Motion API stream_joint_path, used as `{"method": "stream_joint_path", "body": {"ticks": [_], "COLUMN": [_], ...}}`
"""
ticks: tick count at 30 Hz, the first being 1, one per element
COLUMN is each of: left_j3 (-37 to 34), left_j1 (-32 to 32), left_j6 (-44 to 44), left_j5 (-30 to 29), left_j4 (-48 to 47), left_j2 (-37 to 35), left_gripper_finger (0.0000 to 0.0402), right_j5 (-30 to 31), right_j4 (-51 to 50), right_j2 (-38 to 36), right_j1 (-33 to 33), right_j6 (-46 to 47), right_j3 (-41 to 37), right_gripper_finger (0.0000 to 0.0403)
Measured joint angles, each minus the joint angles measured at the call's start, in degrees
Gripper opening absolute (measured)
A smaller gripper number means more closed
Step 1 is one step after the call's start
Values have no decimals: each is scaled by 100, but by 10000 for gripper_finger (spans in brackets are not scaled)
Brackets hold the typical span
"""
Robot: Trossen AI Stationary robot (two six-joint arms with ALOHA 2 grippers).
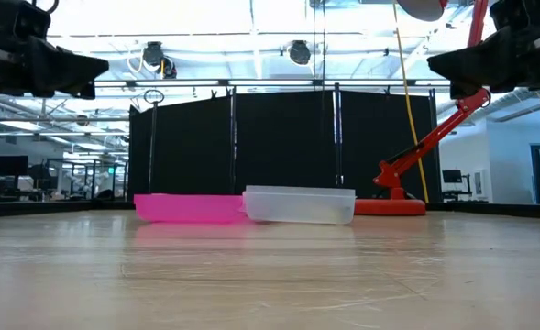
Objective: Pick & place school supplies into a supply box
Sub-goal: Return to Home Position
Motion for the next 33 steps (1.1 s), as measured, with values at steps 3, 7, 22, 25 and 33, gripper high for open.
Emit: {"method": "stream_joint_path", "body": {"ticks": [3, 7, 22, 25, 33], "left_j3": [3, 5, 5, 7, 7], "left_j1": [7, 15, 13, -9, -48], "left_j6": [37, -65, -721, -776, -748], "left_j5": [-31, -169, -677, -651, -658], "left_j4": [-108, -148, -247, -248, -253], "left_j2": [5, 148, 628, 647, 647], "left_gripper_finger": [1, 0, 0, 0, 23], "right_j5": [200, 448, 846, 682, 738], "right_j4": [-121, -342, -307, -301, -279], "right_j2": [-1, 4, -35, -90, -108], "right_j1": [-8, -130, -430, -501, -524], "right_j6": [-144, 211, 385, 423, 329], "right_j3": [0, -207, -205, -205, -205], "right_gripper_finger": [0, 0, 0, 0, 0]}}
